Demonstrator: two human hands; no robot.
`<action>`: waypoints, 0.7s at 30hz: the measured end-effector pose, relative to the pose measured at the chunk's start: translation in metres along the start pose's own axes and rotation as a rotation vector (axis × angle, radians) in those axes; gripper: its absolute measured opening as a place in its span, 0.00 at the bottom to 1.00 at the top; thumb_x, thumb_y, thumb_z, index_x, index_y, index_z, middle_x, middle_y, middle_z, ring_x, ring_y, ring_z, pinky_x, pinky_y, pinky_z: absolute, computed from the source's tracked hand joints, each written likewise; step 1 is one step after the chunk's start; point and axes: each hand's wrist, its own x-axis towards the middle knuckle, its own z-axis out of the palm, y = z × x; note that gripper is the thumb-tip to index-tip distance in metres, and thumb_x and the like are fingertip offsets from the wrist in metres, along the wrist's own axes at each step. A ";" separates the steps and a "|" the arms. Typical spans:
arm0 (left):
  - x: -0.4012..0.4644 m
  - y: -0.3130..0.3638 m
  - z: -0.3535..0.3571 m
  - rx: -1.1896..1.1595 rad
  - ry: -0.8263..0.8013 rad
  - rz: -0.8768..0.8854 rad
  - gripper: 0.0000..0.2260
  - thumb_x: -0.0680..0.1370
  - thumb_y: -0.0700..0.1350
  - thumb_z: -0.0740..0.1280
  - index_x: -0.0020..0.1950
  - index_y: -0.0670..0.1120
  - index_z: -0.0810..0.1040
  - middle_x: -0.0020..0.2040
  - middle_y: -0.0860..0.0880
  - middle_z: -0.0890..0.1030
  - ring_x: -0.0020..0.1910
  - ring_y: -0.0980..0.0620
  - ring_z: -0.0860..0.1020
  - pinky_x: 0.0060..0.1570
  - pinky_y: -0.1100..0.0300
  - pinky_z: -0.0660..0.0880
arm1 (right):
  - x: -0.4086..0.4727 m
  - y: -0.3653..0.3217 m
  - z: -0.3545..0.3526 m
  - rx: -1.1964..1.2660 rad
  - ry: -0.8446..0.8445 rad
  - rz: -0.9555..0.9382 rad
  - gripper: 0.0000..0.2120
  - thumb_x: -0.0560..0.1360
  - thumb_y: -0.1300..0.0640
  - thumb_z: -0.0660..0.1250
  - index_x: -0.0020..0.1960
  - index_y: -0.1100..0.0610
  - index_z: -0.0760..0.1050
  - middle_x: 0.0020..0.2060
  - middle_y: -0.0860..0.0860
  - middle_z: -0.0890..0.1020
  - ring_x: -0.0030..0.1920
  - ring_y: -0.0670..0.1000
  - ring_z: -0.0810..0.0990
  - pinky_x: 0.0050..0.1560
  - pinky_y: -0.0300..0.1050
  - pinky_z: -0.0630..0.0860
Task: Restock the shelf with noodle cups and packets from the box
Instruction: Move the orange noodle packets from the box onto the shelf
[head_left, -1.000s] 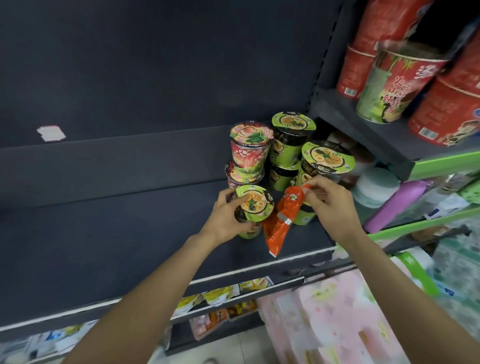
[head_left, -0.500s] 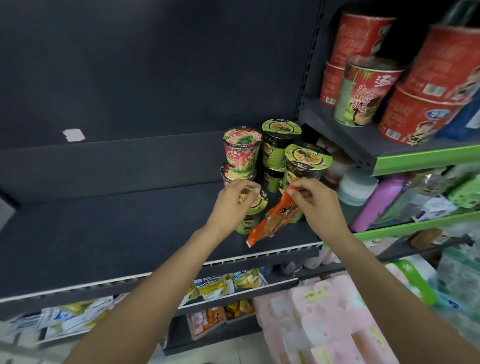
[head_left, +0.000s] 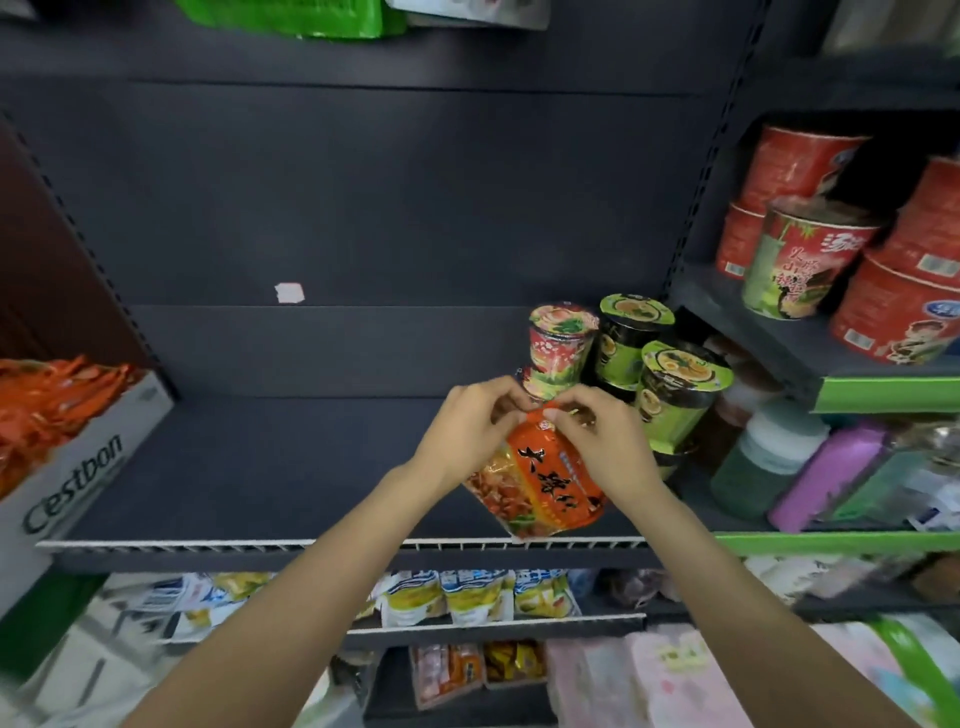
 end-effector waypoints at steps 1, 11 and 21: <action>-0.001 -0.006 -0.009 -0.012 0.028 -0.018 0.04 0.76 0.39 0.68 0.45 0.48 0.78 0.40 0.55 0.80 0.40 0.62 0.77 0.41 0.72 0.74 | 0.004 -0.004 0.008 0.020 -0.033 0.008 0.08 0.73 0.54 0.70 0.51 0.53 0.79 0.47 0.47 0.81 0.45 0.46 0.79 0.48 0.42 0.74; 0.021 -0.093 -0.102 -0.090 0.156 -0.085 0.04 0.76 0.39 0.67 0.45 0.48 0.77 0.41 0.56 0.79 0.42 0.62 0.77 0.42 0.71 0.75 | 0.070 -0.034 0.100 0.077 -0.228 0.062 0.16 0.71 0.55 0.72 0.58 0.50 0.75 0.50 0.45 0.81 0.51 0.44 0.79 0.53 0.43 0.76; 0.086 -0.188 -0.112 -0.015 0.001 -0.259 0.04 0.76 0.43 0.68 0.50 0.47 0.76 0.38 0.50 0.82 0.41 0.53 0.80 0.45 0.58 0.77 | 0.152 -0.021 0.162 -0.222 -0.209 0.069 0.13 0.74 0.57 0.68 0.59 0.50 0.78 0.50 0.49 0.80 0.54 0.52 0.76 0.54 0.50 0.73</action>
